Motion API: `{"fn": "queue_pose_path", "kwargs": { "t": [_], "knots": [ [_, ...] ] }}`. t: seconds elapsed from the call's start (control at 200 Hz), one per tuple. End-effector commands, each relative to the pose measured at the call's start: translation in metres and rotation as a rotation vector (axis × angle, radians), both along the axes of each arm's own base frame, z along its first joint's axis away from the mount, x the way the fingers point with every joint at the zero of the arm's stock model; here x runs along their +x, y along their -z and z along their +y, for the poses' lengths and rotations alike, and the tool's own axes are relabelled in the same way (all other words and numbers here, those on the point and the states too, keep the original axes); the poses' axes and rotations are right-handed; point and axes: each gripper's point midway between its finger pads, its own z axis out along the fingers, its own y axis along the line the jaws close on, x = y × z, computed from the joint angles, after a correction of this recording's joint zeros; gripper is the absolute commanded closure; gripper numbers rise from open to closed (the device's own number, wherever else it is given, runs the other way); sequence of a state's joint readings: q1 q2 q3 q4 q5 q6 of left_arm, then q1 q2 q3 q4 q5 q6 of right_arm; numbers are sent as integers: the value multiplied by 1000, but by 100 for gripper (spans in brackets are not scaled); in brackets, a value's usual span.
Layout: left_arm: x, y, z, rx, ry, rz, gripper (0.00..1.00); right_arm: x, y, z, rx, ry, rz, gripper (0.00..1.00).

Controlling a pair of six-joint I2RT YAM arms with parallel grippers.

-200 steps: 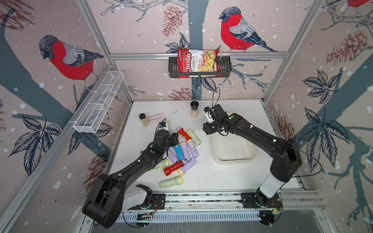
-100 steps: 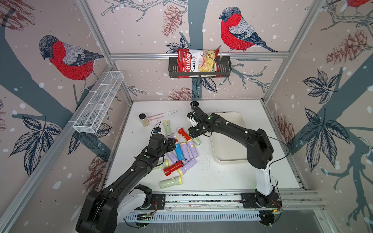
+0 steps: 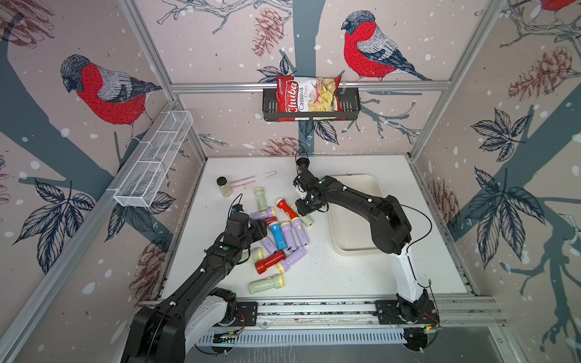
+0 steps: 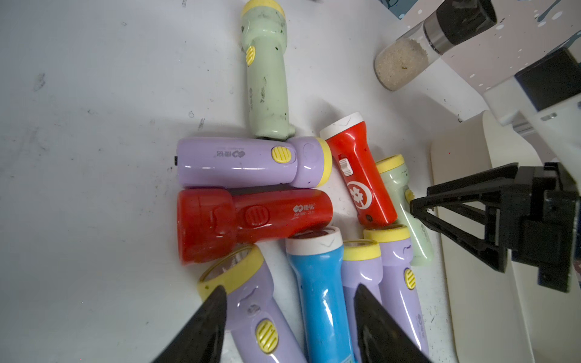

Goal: Put the flashlights into the storage boxes
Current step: Pick up the flashlight from the center of the board.

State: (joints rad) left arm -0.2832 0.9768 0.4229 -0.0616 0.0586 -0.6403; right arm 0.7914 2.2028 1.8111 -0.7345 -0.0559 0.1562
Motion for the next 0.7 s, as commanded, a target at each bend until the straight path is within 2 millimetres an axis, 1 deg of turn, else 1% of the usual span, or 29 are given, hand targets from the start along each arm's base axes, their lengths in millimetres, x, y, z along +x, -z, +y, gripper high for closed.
{"fn": "queue_pose_path", "kwargs": {
  "t": [0.0,0.125,0.415,0.56,0.69],
  "knots": [
    [0,3,-2,5,21,3,36,-2,7,-3,-13,9,21,48],
    [2,4,-4,6,27,4,36,-4,9,1,8,-7,38,48],
    [4,4,-3,5,21,4,36,-1,22,1,-18,-10,39,51],
    [4,0,-2,6,11,-7,36,0,25,1,-22,-15,37,58],
    [5,-4,-1,2,7,-19,36,2,21,2,-15,-17,26,64]
  ]
}}
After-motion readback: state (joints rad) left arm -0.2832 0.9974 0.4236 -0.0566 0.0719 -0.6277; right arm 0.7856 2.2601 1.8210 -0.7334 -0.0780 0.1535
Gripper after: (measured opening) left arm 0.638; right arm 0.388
